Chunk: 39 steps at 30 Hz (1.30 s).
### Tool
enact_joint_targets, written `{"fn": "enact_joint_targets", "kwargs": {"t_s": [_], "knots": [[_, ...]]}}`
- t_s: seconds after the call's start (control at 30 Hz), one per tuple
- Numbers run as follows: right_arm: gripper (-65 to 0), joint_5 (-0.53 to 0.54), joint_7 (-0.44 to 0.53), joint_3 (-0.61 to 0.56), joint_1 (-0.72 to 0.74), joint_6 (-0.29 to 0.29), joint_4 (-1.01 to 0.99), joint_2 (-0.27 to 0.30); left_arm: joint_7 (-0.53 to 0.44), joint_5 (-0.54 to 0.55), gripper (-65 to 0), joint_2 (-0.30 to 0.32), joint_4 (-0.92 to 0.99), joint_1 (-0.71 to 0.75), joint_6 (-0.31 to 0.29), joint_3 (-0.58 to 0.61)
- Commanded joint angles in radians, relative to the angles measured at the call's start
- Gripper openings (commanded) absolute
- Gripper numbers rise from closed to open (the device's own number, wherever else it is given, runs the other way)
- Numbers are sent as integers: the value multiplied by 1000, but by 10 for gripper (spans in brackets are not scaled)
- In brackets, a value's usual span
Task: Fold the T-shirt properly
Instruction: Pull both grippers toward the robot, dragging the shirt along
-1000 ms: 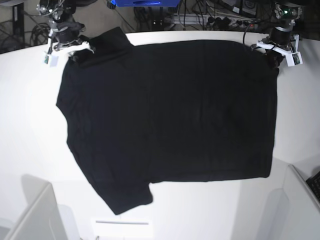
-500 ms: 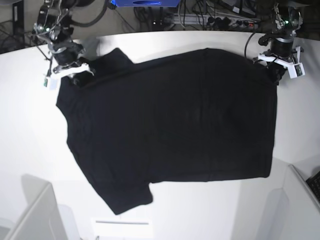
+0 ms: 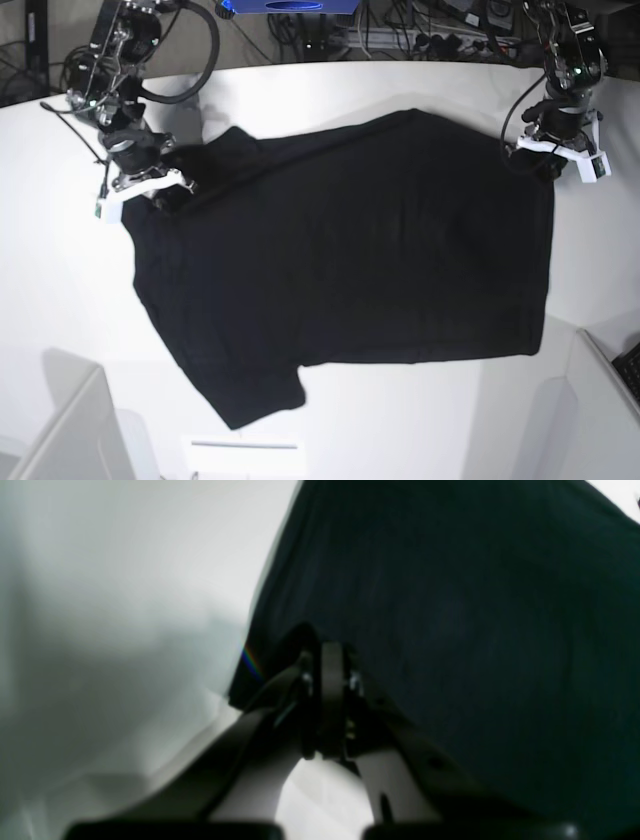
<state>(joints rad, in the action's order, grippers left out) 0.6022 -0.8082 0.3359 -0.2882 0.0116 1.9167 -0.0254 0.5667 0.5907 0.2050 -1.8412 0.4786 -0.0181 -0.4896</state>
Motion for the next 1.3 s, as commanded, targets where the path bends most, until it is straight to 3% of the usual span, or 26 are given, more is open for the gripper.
{"fn": "enact_joint_targets", "kwargs": {"t_s": [0.0, 0.27, 0.43, 0.8, 1.27], "knots": [[-650, 11, 19, 1, 20, -2, 7, 8, -15, -15, -650, 11, -16, -5, -4, -7], [-650, 11, 19, -1, 100, -2, -92, 8, -12, -182, -650, -37, -16, -59, -4, -5], [-650, 11, 19, -2, 148, -2, -145, 8, 42, -263, -650, -45, -15, -100, -4, 2], [-650, 11, 17, -2, 246, -2, -207, 8, 51, -329, -650, -62, -13, -151, -4, -2], [-650, 11, 25, -1, 349, -2, -311, 6, 49, -332, -650, -60, 70, -246, -4, -7]]}}
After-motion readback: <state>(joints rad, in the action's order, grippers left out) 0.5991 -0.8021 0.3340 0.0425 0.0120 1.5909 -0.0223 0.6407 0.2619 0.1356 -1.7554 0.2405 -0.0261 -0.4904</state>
